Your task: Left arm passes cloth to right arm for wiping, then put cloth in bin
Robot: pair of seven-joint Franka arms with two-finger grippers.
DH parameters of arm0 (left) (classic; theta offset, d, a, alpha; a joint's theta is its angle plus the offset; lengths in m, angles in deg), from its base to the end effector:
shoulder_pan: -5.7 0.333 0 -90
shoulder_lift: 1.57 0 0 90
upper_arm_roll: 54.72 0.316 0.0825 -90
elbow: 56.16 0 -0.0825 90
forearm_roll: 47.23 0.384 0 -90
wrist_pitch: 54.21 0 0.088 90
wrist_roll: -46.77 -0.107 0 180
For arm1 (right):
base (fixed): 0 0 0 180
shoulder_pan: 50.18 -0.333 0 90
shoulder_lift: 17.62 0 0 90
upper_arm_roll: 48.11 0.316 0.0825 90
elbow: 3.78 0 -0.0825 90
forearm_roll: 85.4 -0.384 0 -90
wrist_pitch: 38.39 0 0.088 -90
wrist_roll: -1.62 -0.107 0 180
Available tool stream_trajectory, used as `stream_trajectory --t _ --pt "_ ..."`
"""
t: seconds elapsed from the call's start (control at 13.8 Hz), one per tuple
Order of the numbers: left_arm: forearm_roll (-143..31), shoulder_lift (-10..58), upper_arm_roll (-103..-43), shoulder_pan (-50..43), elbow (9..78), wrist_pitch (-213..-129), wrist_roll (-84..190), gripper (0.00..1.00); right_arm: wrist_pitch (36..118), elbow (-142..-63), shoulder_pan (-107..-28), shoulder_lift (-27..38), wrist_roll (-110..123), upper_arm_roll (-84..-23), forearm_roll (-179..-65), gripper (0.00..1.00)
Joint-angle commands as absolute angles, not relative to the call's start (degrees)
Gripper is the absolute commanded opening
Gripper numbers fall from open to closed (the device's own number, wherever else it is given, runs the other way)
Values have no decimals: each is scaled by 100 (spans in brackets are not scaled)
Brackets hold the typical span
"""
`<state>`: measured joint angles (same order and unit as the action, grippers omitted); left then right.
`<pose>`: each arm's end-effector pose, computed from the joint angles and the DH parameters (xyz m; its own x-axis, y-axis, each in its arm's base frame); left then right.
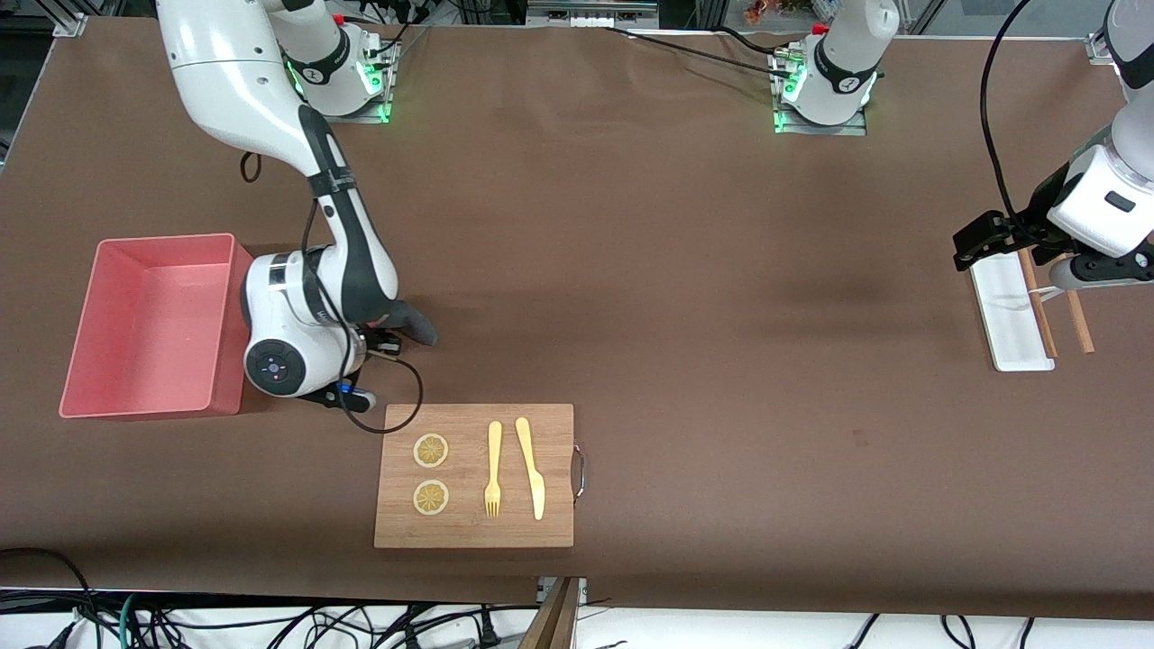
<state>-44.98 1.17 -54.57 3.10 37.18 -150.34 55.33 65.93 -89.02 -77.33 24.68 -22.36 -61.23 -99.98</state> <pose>0.5758 -0.0209 0.5792 0.9947 0.1022 0.0066 0.1023 -0.9940 -0.0386 0.6388 0.2031 0.2187 0.8960 -0.2559 -0.3630 -0.2334 -0.9667 0.1052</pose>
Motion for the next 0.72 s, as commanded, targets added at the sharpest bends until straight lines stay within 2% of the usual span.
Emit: stream_trajectory --t 0.0,0.43,0.65 --pt "-4459 282 -5358 174 3516 -14966 5582 100 7075 -8938 -7979 2570 -2999 -5902 -10139 0" --pt "-4468 291 -5376 236 3446 -14957 5573 100 8385 -8877 -8111 2746 -4582 -4952 -10306 0" --pt "-4486 327 -5384 209 3446 -14957 5564 100 8869 -8868 -8506 2755 -5268 -4872 -10315 0"
